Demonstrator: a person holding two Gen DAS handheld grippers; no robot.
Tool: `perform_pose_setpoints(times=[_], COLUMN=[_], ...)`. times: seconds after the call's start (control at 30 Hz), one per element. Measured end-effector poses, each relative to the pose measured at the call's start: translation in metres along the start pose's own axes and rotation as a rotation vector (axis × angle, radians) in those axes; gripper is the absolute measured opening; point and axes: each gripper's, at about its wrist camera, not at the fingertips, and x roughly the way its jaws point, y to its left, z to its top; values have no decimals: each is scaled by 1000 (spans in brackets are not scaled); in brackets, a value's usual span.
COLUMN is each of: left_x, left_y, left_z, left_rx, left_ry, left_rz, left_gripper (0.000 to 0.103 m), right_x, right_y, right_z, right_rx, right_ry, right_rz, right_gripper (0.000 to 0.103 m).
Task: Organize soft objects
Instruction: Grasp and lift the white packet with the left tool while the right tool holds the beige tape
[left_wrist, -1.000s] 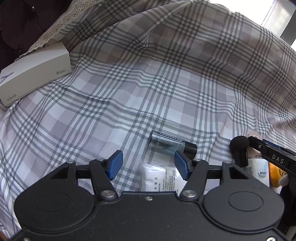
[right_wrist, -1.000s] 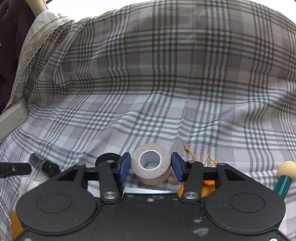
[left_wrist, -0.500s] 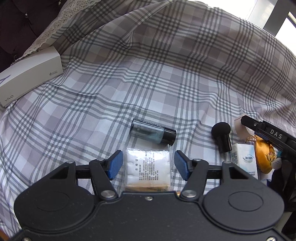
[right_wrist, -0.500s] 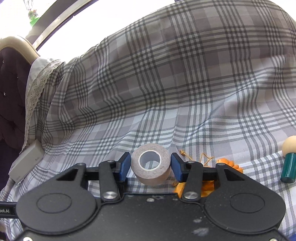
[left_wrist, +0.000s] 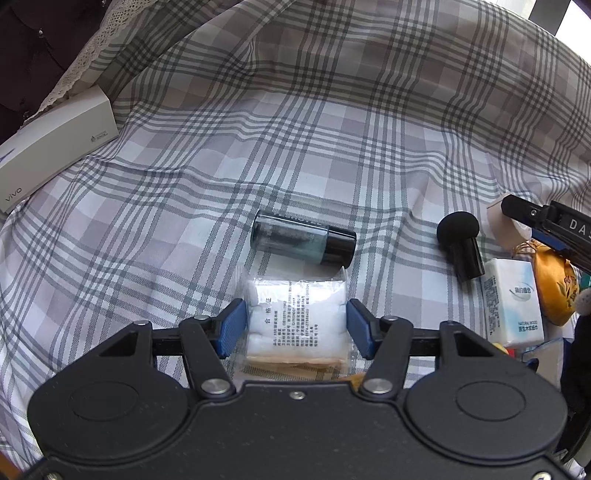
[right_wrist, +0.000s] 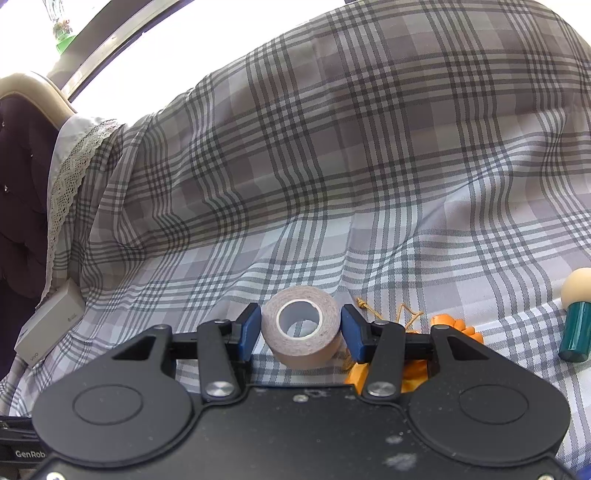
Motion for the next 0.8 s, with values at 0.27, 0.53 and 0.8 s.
perform_pose_setpoints(times=[0.27,0.53,0.8], left_x=[-15,-69,-106], left_y=[-4,-6,-18], left_z=[-8,-27,-67], left_rx=[-14,-6,38], left_ry=[-28,-138,-170], left_rz=[-20,-54,-127], left_gripper=[54,53,53], right_x=[-20,-23,-25], right_y=[-11,-18,-25], right_z=[-3,-2,-3], right_rx=[50,106,160], right_ry=[-96,-123,-151], right_rz=[77,85,85], right_gripper=[47,47,47])
